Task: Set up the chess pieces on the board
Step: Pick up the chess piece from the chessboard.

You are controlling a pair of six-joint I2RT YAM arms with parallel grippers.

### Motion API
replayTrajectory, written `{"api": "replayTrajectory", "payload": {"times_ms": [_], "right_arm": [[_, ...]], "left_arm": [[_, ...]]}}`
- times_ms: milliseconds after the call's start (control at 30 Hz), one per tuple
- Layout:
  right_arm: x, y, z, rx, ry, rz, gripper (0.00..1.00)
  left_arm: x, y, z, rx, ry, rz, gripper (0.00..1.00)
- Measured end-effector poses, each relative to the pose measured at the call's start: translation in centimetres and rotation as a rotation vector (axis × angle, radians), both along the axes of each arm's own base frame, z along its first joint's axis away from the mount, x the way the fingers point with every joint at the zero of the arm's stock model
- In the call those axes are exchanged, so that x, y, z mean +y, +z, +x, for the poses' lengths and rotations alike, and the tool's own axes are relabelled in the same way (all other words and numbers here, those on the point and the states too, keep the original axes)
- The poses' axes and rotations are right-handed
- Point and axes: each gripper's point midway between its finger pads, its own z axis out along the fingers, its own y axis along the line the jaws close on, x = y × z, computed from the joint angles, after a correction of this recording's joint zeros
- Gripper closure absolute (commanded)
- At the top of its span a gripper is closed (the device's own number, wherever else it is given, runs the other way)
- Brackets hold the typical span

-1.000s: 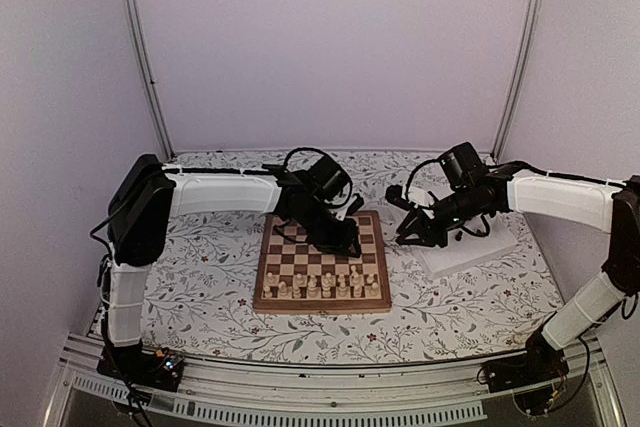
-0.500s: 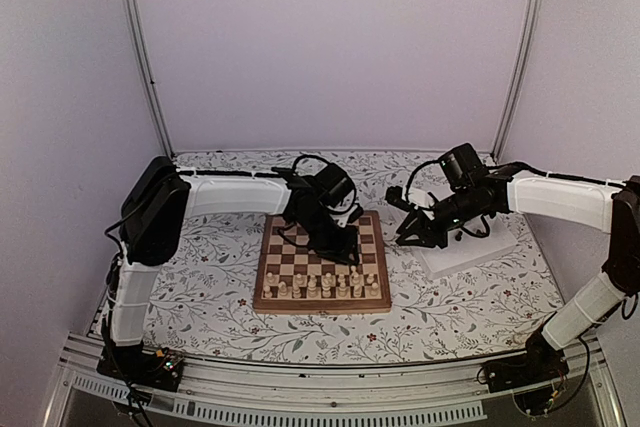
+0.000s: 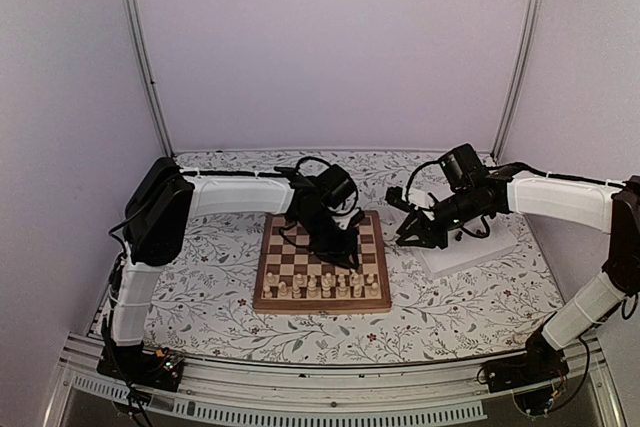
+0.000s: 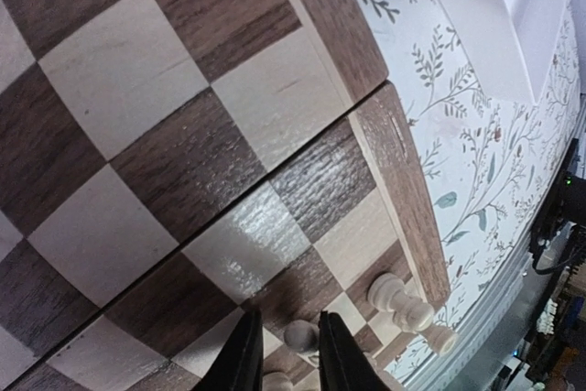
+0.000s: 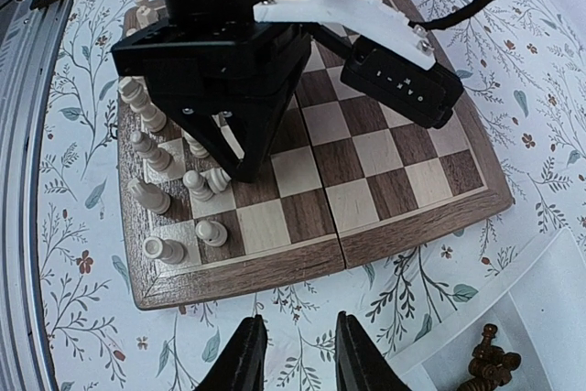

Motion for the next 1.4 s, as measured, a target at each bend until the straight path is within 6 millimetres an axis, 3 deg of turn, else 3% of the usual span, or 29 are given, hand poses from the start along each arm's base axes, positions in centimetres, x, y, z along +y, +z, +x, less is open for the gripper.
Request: {"api": "replayTrajectory", "payload": {"times_ms": [400, 867, 1067, 1333, 1400], "right_arm": [[0.0, -0.1, 0.0, 0.001, 0.000, -0.001, 0.71], [0.2, 0.1, -0.3, 0.008, 0.015, 0.014, 0.71], [0.3, 0.1, -0.4, 0.011, 0.019, 0.018, 0.71], [0.3, 0.1, -0.4, 0.012, 0.018, 0.019, 0.71], [0.3, 0.1, -0.4, 0.012, 0.018, 0.019, 0.71]], "left_arm": [[-0.5, -0.1, -0.5, 0.037, -0.015, -0.022, 0.88], [-0.1, 0.5, 2.3, 0.005, 0.024, -0.078, 0.94], [1.3, 0.6, 4.0, -0.067, 0.045, -0.069, 0.94], [5.3, 5.5, 6.3, -0.393, 0.099, -0.036, 0.94], [6.7, 5.8, 7.0, -0.477, 0.128, -0.010, 0.93]]}}
